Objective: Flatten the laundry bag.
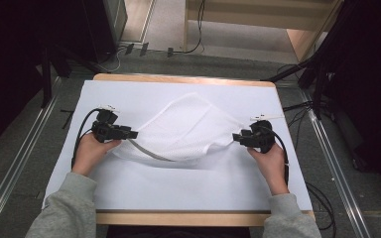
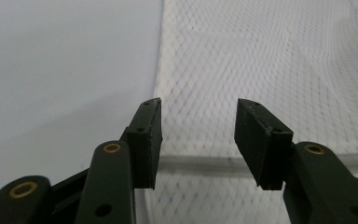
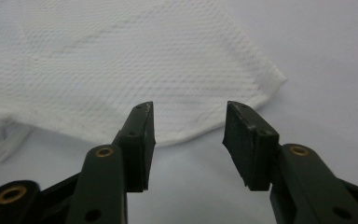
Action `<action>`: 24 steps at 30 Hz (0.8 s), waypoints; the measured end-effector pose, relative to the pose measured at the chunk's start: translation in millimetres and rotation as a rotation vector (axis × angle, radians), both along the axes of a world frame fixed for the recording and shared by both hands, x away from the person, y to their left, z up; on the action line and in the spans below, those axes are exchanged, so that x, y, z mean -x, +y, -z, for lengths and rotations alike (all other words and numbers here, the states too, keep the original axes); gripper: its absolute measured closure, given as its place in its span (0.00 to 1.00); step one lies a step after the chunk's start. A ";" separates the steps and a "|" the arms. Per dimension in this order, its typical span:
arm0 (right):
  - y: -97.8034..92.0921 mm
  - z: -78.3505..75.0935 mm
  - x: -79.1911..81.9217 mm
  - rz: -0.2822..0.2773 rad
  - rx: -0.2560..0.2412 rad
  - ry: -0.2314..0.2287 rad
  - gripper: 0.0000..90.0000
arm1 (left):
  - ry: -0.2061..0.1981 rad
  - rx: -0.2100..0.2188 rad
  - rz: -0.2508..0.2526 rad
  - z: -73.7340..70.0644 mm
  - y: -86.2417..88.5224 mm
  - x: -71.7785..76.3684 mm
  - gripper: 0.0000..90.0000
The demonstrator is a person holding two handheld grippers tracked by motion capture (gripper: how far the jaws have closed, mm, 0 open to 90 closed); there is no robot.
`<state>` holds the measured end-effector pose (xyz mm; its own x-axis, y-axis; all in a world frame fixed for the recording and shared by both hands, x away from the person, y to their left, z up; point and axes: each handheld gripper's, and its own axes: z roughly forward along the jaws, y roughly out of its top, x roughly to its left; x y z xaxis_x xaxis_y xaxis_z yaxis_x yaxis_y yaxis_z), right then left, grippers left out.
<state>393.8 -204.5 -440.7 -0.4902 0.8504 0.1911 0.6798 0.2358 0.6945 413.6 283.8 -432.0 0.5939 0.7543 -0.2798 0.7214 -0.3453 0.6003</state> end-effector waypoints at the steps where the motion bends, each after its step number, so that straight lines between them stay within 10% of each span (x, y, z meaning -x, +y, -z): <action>1: 0.0 0.0 0.0 0.000 0.000 0.000 0.60 | 0.000 0.000 0.000 0.0 0.0 0.0 0.57; 9: -1.3 4.4 28.3 -0.015 0.000 0.019 0.56 | -0.012 -0.004 0.024 6.3 -17.3 -26.8 0.55; 24: -5.6 13.3 33.9 0.005 0.014 0.051 0.56 | -0.010 -0.021 0.056 20.1 -38.1 -44.7 0.59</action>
<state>359.9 -210.2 -454.0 -0.4761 0.8553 0.2044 0.7156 0.2417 0.6553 458.3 245.7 -452.2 0.6377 0.7257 -0.2585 0.6949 -0.3970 0.5996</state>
